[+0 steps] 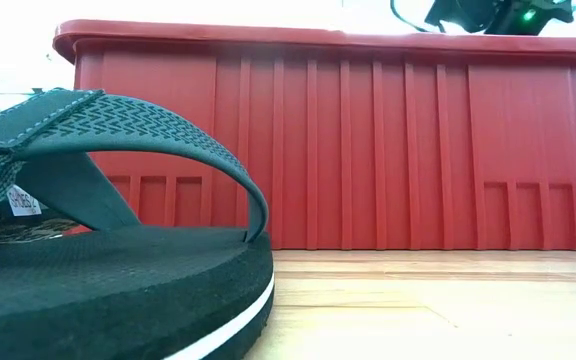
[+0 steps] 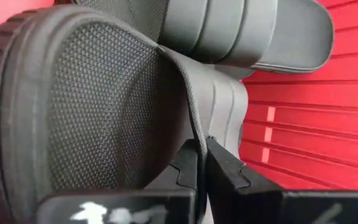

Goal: Pick and place slides into bin
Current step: Adjust the black slide in the red bin

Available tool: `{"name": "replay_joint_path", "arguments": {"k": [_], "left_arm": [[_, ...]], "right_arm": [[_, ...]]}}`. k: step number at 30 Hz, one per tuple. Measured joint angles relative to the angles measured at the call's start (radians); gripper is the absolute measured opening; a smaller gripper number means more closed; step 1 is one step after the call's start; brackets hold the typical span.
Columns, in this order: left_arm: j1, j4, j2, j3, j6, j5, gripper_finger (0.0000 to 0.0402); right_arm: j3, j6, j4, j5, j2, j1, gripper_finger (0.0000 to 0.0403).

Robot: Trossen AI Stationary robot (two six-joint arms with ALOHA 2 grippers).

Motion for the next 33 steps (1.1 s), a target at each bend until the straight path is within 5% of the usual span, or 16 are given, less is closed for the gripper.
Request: {"name": "replay_joint_path", "arguments": {"k": [7,21,33], "left_arm": [[0.0,0.0,0.0,0.0,0.0,0.025,0.0154],[0.0,0.0,0.0,0.0,0.003,0.027,0.0154],[0.0,-0.001,0.0,0.0,0.004,0.027,0.0154]], "right_arm": [[0.0,-0.023,0.017,-0.002,0.004,-0.002,0.0031],[-0.002,0.007,0.026,-0.001,-0.003,0.016,0.0175],[-0.002,0.036,0.036,0.001,-0.129,0.054,0.0186]]}}
